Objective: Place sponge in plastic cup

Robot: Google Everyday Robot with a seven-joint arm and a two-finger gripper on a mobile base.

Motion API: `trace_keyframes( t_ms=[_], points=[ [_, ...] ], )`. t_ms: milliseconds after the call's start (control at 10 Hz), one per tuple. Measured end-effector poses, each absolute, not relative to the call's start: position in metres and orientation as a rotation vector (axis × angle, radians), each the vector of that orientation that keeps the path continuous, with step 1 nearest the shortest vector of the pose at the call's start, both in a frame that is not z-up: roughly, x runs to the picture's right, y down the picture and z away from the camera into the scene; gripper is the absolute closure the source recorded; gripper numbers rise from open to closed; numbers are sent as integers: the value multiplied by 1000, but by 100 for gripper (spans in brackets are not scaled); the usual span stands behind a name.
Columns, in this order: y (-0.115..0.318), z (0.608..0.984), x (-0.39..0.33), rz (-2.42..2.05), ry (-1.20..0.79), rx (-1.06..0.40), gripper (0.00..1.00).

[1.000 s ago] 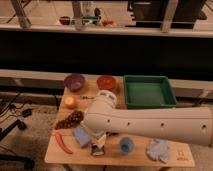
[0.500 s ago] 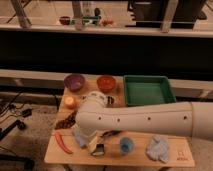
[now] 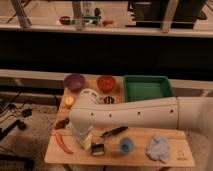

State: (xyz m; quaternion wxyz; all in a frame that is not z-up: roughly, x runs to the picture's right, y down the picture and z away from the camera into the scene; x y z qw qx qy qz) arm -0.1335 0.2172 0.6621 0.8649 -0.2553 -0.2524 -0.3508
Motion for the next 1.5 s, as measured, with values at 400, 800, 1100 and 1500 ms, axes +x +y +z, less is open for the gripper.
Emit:
trace_keyframes(
  t_ms=[400,800,1100,1500],
  points=[
    [219,663,-136,-737,-516,-537,20],
    [218,677,-160,-753,-453,-544,20],
    [216,684,-168,-753,-411,-550,20],
    [214,700,-173,-743,-389,-562,20]
  ],
)
